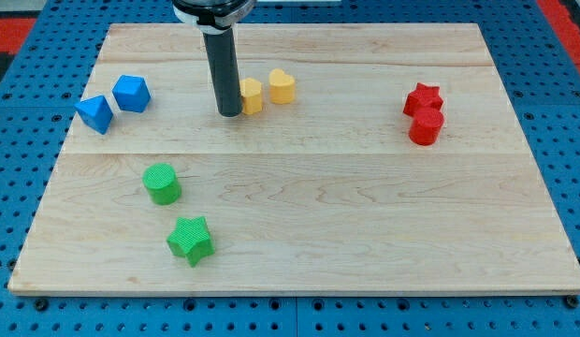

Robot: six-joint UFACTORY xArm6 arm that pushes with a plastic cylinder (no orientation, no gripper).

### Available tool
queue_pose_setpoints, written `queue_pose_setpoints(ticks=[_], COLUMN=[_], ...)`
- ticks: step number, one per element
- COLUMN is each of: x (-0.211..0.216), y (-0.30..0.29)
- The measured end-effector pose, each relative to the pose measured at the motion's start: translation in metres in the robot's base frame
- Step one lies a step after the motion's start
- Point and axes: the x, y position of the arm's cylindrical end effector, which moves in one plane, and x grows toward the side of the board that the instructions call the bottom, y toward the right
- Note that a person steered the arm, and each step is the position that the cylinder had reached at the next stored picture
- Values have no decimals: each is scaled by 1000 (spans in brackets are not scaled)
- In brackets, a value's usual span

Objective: Move the green blocks below the yellow blocks

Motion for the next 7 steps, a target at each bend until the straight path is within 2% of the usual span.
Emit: queue_pose_setpoints(ticks=[1, 2, 3, 4, 5, 6, 7], x=[42, 84, 138, 161, 154, 119, 109], y=[-72, -112, -50, 14, 40, 17, 24])
